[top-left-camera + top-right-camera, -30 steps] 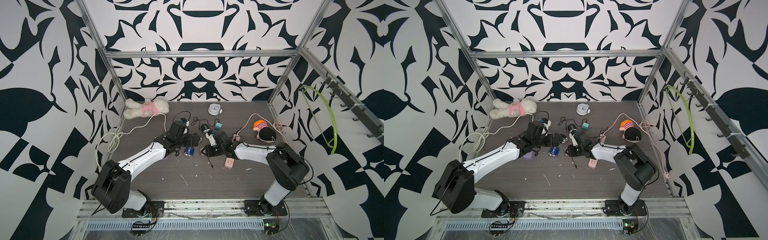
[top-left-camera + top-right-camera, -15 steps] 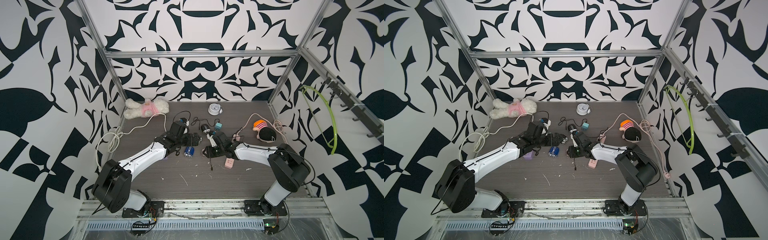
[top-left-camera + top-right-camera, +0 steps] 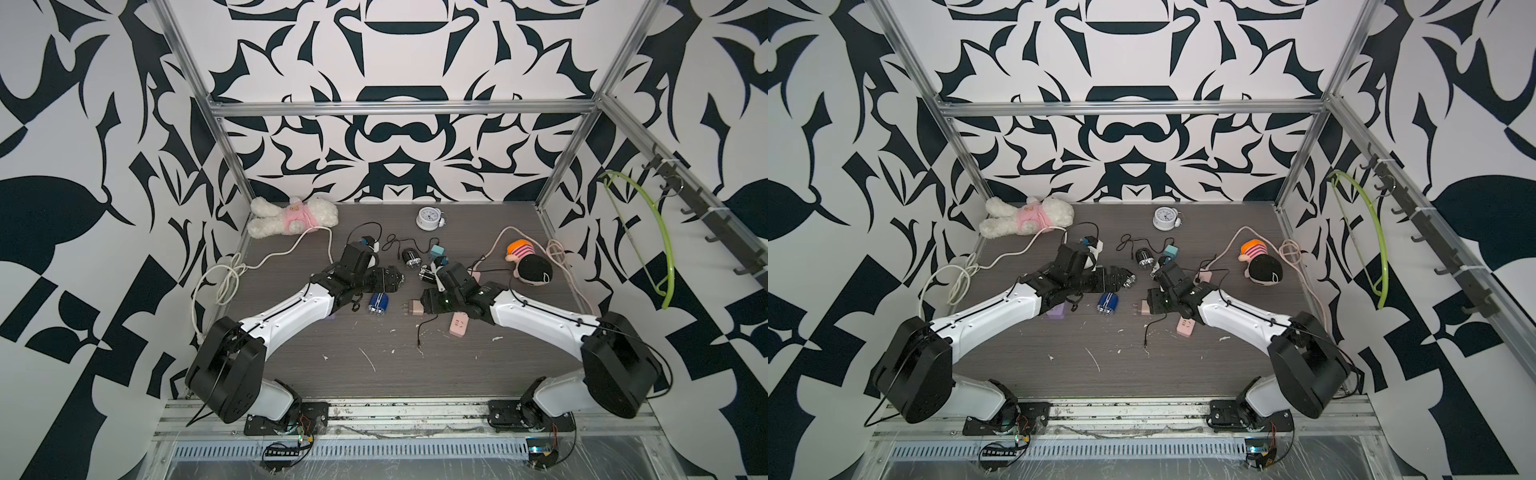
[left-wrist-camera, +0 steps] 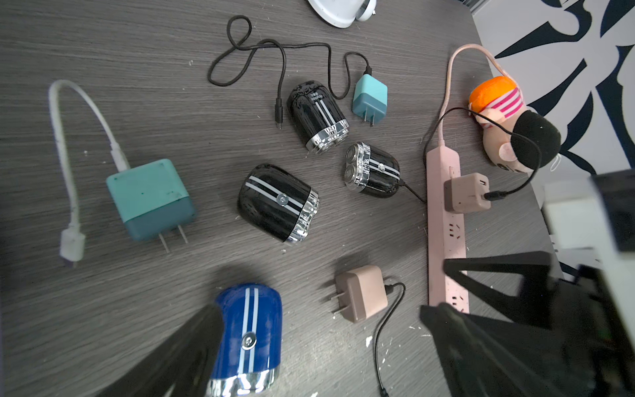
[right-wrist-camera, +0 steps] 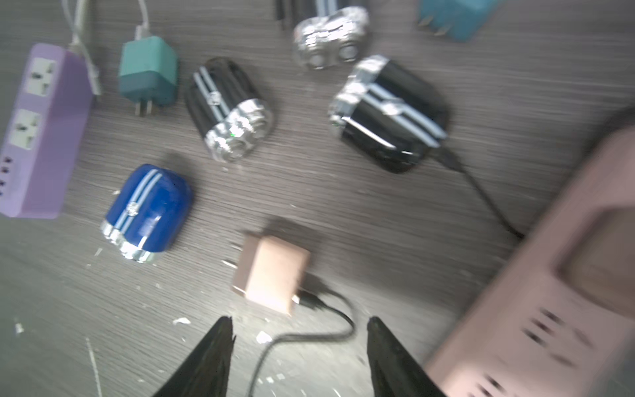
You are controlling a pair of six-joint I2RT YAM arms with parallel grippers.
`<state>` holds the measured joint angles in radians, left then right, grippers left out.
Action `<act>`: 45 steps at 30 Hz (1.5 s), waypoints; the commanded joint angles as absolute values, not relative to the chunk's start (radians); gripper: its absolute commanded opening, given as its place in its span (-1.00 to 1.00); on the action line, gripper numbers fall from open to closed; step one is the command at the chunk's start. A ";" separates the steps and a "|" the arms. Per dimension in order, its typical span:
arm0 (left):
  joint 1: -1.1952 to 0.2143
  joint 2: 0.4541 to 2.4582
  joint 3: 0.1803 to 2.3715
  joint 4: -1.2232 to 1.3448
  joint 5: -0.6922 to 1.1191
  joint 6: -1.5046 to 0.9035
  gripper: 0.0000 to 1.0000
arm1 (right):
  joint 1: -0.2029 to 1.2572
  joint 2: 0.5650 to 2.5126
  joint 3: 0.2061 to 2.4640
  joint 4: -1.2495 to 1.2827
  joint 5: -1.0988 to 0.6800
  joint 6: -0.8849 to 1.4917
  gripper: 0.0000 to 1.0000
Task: Unplug the electric shaver
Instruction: Place the plug at the center of the board, then move the socket to the center of the board.
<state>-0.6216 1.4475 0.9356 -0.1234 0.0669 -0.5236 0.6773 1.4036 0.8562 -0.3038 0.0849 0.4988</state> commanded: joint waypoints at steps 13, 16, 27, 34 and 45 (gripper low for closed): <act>-0.618 1.481 0.954 -0.071 0.114 -0.483 0.99 | 0.610 1.338 0.746 -0.483 0.310 0.607 0.32; -0.617 1.483 0.954 -0.064 0.125 -0.485 0.99 | 0.590 1.368 0.747 -0.458 0.308 0.598 0.32; -0.618 1.491 0.958 -0.062 0.136 -0.480 0.99 | 0.561 1.446 0.753 -0.355 0.230 0.629 0.31; -0.618 1.504 0.956 -0.055 0.142 -0.479 0.99 | 0.560 1.493 0.741 -0.345 0.224 0.640 0.30; -0.618 1.526 0.968 -0.032 0.186 -0.454 0.99 | 0.544 1.342 0.673 -0.480 0.236 0.623 0.16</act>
